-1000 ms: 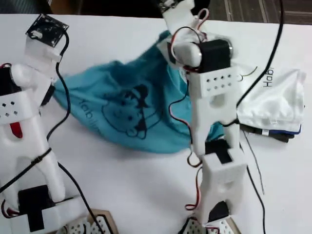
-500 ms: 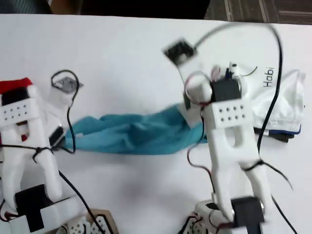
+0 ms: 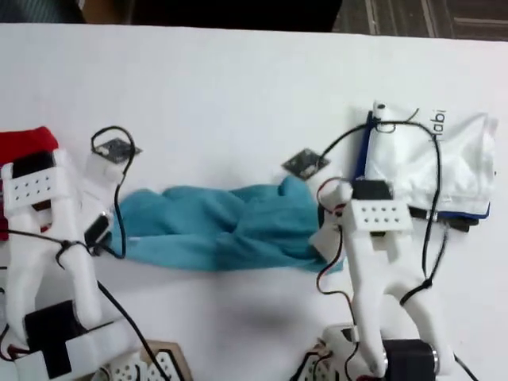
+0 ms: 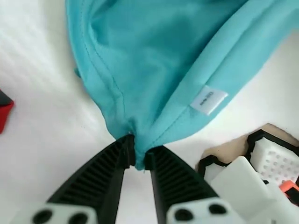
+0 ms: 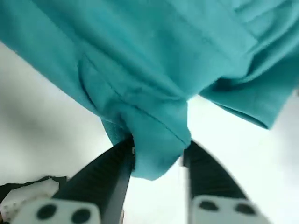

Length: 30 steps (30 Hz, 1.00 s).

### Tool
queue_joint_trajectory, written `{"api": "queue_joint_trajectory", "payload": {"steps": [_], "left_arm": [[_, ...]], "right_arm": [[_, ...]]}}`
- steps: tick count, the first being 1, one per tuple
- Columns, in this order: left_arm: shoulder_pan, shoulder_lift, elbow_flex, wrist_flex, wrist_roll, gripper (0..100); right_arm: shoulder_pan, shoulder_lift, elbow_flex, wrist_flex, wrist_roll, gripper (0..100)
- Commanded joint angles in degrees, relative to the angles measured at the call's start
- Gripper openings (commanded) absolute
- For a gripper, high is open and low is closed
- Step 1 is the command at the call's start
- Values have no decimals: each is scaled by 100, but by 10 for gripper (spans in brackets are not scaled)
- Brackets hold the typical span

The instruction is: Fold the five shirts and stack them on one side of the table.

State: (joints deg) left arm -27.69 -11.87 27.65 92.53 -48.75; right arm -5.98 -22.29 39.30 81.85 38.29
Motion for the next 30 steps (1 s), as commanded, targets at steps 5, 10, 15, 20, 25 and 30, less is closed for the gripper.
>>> {"api": "queue_joint_trajectory", "payload": {"steps": [5, 10, 15, 20, 25, 30], "left_arm": [[-26, -123, -31, -167, -35, 26], [-26, -123, -31, -167, -35, 26], [-26, -123, -31, -167, -44, 26], [-26, -123, -75, -176, -44, 26], [-26, -123, -31, -378, -35, 26], [-26, -123, -48, -413, -35, 26]], "right_arm": [[-505, -215, -1688, 22, -185, 283], [-602, 268, -2119, -743, -1354, 283], [-593, 1420, -2101, -822, -1565, 283], [-576, 2220, -2110, -171, -1468, 283], [-426, 2255, -2127, 57, -1064, 251], [-356, 2299, -2101, -259, -1073, 217]]}}
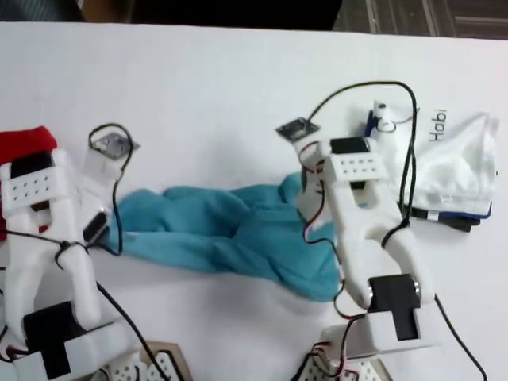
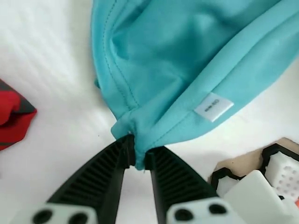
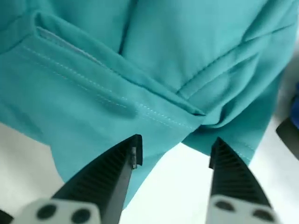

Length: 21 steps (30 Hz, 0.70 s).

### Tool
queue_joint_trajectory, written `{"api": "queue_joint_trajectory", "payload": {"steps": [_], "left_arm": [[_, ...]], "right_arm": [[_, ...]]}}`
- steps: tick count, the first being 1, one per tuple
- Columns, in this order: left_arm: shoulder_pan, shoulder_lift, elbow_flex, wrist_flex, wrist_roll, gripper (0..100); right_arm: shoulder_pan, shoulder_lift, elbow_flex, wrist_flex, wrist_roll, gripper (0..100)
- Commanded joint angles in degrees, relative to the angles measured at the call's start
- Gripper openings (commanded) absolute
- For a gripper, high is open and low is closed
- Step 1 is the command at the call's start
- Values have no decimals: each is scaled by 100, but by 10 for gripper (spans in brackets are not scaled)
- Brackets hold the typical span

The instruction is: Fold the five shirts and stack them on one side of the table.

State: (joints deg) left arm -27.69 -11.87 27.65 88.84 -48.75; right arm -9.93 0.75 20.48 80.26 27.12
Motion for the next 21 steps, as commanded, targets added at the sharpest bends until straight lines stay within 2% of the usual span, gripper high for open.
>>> {"api": "queue_joint_trajectory", "payload": {"steps": [1, 11, 21], "left_arm": [[-26, -123, -48, -53, -35, 26], [-26, -132, -66, -158, -35, 26], [-26, -132, -31, -149, -35, 26]], "right_arm": [[13, -4, -220, -110, 35, 212], [31, 708, -255, -127, 44, 212], [31, 1077, -255, -585, 9, 212]]}}
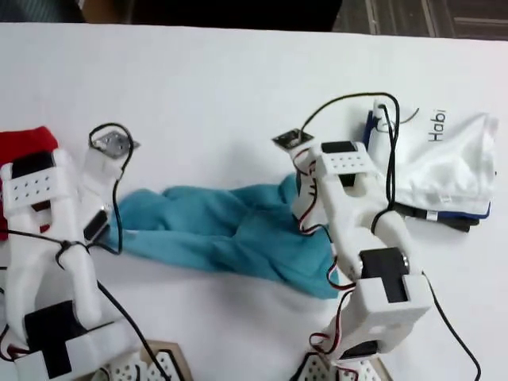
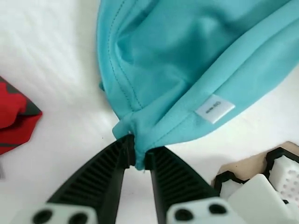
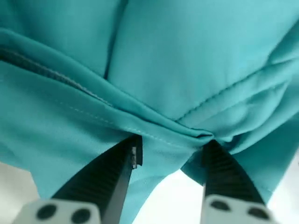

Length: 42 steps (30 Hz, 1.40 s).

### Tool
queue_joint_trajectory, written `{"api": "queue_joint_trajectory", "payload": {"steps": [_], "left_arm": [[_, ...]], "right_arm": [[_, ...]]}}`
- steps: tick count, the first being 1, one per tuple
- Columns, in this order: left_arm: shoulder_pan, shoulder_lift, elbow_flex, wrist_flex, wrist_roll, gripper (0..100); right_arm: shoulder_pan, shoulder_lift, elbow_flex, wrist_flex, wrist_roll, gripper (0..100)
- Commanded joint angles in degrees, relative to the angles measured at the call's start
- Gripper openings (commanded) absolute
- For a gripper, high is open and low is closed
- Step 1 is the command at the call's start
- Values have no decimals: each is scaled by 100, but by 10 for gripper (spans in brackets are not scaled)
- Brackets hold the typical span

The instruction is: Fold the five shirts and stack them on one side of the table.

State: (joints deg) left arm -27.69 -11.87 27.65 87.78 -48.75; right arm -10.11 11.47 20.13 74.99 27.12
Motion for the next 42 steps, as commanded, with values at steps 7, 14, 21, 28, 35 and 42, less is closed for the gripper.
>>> {"api": "queue_joint_trajectory", "payload": {"steps": [7, 14, 21, 28, 35, 42], "left_arm": [[-26, -132, -57, -53, -35, 26], [264, -132, -31, -18, 0, 26], [308, -132, -31, -26, 0, 26], [308, -132, -31, -26, 0, 26], [308, -132, -31, -35, 0, 26], [308, -132, -31, -44, 0, 26]], "right_arm": [[444, -189, -545, 48, 35, 212], [453, -40, -607, 31, 9, 214], [400, 84, -642, -110, 0, 211], [13, -277, -633, -84, 0, 211], [-92, -127, -633, -110, 0, 205], [-48, -356, -633, -57, 0, 149]]}}
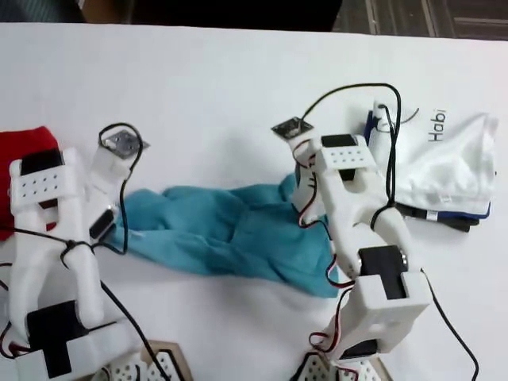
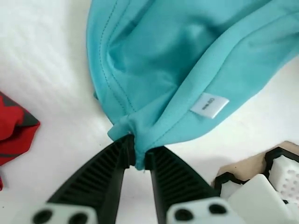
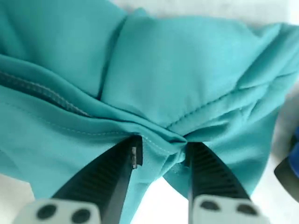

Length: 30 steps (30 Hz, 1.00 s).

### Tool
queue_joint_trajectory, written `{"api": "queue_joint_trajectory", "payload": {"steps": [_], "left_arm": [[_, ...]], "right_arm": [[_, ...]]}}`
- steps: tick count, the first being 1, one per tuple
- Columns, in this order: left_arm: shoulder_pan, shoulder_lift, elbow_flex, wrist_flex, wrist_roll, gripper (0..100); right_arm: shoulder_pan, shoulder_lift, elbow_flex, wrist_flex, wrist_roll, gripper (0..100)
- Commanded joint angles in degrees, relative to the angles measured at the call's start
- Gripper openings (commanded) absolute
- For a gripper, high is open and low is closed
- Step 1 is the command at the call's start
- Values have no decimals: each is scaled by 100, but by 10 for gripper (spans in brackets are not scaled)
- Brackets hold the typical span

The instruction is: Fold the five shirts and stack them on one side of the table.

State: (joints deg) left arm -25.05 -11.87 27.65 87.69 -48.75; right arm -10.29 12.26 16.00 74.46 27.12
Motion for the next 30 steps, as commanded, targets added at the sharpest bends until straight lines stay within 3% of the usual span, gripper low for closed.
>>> {"api": "queue_joint_trajectory", "payload": {"steps": [1, 7, 13, 30], "left_arm": [[44, -132, -31, -35, 0, 26], [44, -132, -31, -35, 0, 26], [44, -132, -31, -35, 0, 26], [44, -132, -31, -35, -9, 26]], "right_arm": [[-48, -514, -220, 31, 0, 149], [-207, -927, -220, 48, 0, 138], [-198, -1147, -202, 57, 0, 55], [-171, -1165, -220, 57, 9, 37]]}}
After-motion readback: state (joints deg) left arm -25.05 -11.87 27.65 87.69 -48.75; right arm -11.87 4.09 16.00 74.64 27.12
